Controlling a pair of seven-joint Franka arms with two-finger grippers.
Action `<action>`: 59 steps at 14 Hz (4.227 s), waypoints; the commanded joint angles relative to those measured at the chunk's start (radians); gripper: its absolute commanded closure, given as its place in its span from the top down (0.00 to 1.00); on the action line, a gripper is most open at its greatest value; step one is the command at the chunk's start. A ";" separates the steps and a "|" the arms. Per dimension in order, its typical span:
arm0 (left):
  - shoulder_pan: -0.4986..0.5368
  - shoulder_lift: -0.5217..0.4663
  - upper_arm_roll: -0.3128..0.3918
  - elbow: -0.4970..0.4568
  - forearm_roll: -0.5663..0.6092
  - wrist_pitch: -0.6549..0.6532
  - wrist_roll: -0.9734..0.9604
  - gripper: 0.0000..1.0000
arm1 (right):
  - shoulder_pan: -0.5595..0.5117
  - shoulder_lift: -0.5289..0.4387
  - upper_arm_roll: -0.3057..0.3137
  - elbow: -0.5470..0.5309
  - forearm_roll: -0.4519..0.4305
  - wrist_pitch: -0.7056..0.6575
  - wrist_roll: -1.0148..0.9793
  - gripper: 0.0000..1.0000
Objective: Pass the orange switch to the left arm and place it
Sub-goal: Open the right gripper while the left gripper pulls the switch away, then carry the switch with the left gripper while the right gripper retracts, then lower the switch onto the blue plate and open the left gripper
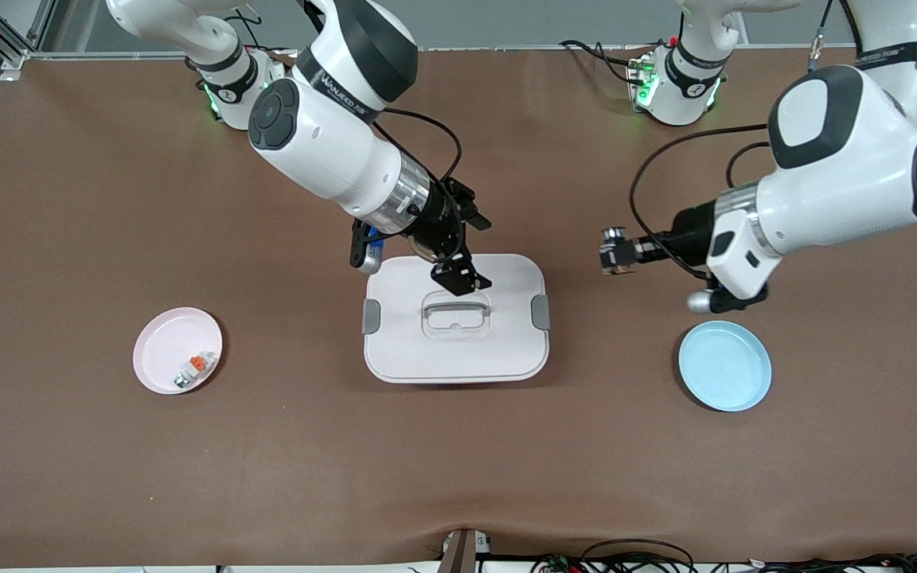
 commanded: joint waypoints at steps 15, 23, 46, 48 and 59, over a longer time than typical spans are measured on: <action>0.202 0.246 0.008 0.062 0.355 0.071 -0.653 0.00 | -0.217 -0.029 -0.005 -0.064 -0.329 -0.384 -1.042 1.00; 0.126 0.325 -0.004 0.052 0.771 0.062 -0.620 0.00 | -0.408 -0.133 -0.005 -0.067 -0.395 -0.559 -1.532 1.00; 0.210 0.469 -0.003 -0.012 0.851 0.407 -0.238 0.17 | -0.740 -0.383 -0.005 -0.150 -0.507 -0.665 -2.028 1.00; 0.202 0.469 -0.003 -0.012 0.851 0.404 -0.240 0.99 | -0.734 -0.403 -0.002 -0.171 -0.499 -0.648 -2.016 1.00; 0.218 0.193 -0.079 0.045 0.778 0.098 -0.186 1.00 | -0.705 -0.445 0.000 -0.231 -0.551 -0.594 -1.928 1.00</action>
